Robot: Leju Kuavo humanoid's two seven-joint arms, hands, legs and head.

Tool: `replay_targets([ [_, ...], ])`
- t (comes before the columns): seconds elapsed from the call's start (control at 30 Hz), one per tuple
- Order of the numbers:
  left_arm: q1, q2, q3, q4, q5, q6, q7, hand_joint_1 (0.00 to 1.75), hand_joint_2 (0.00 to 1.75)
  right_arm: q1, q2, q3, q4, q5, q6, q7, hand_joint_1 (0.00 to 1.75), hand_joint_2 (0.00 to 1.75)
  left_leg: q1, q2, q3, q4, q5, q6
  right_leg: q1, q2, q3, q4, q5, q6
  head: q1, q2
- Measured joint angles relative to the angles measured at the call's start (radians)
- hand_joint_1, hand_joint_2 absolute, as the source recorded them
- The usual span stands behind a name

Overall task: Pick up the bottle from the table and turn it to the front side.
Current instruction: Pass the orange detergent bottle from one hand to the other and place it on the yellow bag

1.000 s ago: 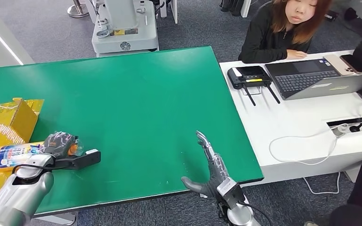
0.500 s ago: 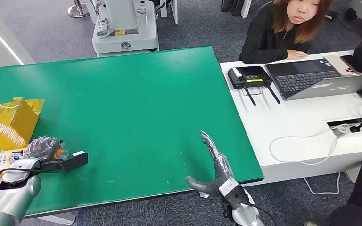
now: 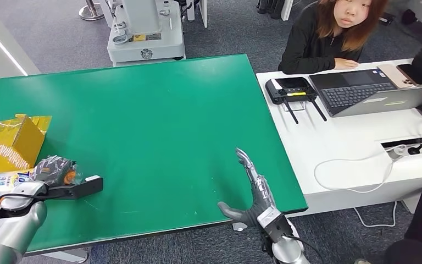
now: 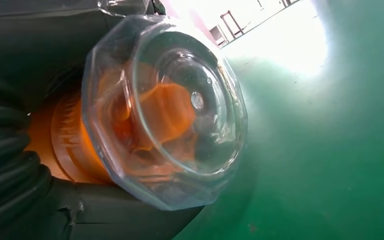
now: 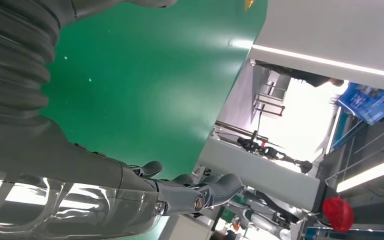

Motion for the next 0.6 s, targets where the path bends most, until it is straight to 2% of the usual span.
replay_targets([
  [0.13, 0.000, -0.006, 0.000, 0.001, -0.008, 0.001, 0.004, 1.75, 1.75, 0.000, 0.014, 0.000, 0.002, 0.016, 0.001, -0.002, 0.00, 1.75, 0.000, 0.000, 0.000, 0.000, 0.000, 0.000, 0.000, 0.000, 0.000, 0.000, 0.000, 0.000, 0.000, 0.000],
  [0.33, 0.005, -0.011, 0.000, 0.003, -0.020, 0.001, 0.055, 1.66, 1.75, 0.000, 0.026, -0.003, 0.017, 0.032, 0.001, -0.008, 0.00, 1.75, 0.000, 0.000, 0.000, 0.000, 0.000, 0.000, 0.000, 0.000, 0.000, 0.000, 0.000, 0.000, 0.000, 0.000],
  [0.37, 0.007, -0.011, 0.000, 0.003, -0.020, 0.001, 0.059, 1.58, 1.75, 0.000, 0.026, -0.004, 0.020, 0.033, 0.001, -0.009, 0.00, 1.75, 0.000, 0.000, 0.000, 0.000, 0.000, 0.000, 0.000, 0.000, 0.000, 0.000, 0.000, 0.000, 0.000, 0.000],
  [0.47, 0.010, -0.011, 0.000, 0.003, -0.021, 0.001, 0.062, 0.35, 1.75, 0.000, 0.027, -0.005, 0.026, 0.033, 0.001, -0.012, 0.00, 1.75, 0.000, 0.000, 0.000, 0.000, 0.000, 0.000, 0.000, 0.000, 0.000, 0.000, 0.000, 0.000, 0.000, 0.000],
  [0.5, 0.010, -0.011, 0.000, 0.003, -0.023, 0.001, 0.064, 0.01, 1.75, 0.000, 0.027, -0.005, 0.028, 0.033, 0.001, -0.013, 0.00, 1.75, 0.000, 0.000, 0.000, 0.000, 0.000, 0.000, 0.000, 0.000, 0.000, 0.000, 0.000, 0.000, 0.000, 0.000],
  [0.6, 0.011, -0.011, 0.005, 0.003, -0.039, 0.005, 0.090, 0.00, 1.75, 0.000, 0.030, -0.008, 0.035, 0.036, 0.007, -0.017, 0.00, 1.75, 0.000, 0.000, 0.000, 0.000, 0.000, 0.000, 0.000, 0.000, 0.000, 0.000, 0.000, 0.000, 0.000, 0.000],
])
